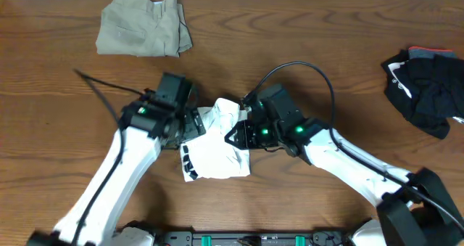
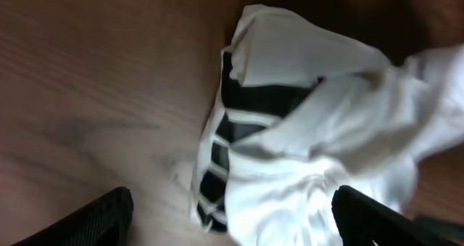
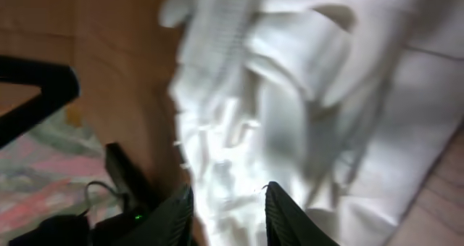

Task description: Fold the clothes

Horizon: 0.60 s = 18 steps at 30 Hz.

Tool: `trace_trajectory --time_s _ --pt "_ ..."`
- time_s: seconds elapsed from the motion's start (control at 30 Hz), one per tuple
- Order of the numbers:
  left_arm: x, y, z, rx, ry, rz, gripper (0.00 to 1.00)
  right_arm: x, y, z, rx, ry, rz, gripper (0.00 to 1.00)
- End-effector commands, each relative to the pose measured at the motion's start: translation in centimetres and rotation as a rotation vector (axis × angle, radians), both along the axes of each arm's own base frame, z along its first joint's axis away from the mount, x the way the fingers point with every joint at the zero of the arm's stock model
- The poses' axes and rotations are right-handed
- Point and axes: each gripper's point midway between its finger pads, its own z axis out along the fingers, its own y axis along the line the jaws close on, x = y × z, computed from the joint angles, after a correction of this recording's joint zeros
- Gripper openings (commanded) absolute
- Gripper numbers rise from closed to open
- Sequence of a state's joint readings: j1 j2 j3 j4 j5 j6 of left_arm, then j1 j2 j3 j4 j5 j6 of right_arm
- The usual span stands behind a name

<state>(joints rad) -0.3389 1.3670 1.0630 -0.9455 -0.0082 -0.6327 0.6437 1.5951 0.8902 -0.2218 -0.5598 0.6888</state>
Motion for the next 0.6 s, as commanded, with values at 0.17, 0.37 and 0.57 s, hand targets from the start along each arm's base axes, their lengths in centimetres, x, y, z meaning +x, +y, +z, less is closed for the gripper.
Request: trace_trajectory --time_s 0.17,0.37,0.57 --pt "1.6 -0.4 -5.1 -0.025 0.122 0.044 0.89 0.8 -0.6 -1.2 -0.065 -0.004 -0.051 0.33" --pt "2.3 -2.7 -7.6 -0.12 0.181 0.001 0.89 0.8 -1.8 -2.1 -0.136 0.006 -0.086 0.34" --pt "2.5 -2.8 -9.8 -0.114 0.219 0.003 0.89 0.7 -1.9 -2.2 -0.142 0.014 -0.086 0.34"
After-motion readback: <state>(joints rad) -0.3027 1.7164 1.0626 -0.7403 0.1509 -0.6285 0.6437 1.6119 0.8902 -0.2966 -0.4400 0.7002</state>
